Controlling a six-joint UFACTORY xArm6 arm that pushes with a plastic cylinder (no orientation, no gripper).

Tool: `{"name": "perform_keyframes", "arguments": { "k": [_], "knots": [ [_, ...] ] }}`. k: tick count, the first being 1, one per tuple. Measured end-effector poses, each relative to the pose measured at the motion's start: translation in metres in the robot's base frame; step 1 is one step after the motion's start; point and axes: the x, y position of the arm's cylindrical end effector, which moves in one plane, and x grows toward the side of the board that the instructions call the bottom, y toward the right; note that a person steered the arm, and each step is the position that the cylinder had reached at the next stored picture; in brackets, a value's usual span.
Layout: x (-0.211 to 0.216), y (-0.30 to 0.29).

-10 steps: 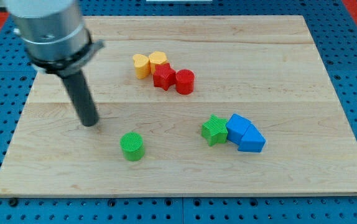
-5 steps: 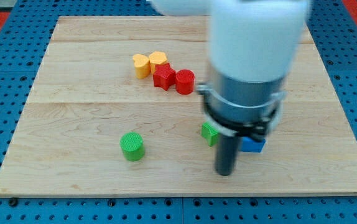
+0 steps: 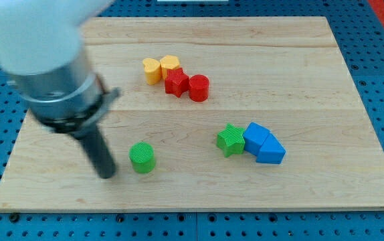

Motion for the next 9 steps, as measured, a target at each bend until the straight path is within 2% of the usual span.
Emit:
{"name": "perform_keyframes", "arguments": {
  "k": [1,2,3,4,6,7,8,9],
  "knots": [
    [-0.018,0.094],
    [-0.035,0.114],
    [-0.035,0.039],
    [-0.051,0.034],
    [-0.103,0.064],
    [-0.134,0.037],
    [-0.134,0.137],
    [-0.103,0.19]
  ]
}}
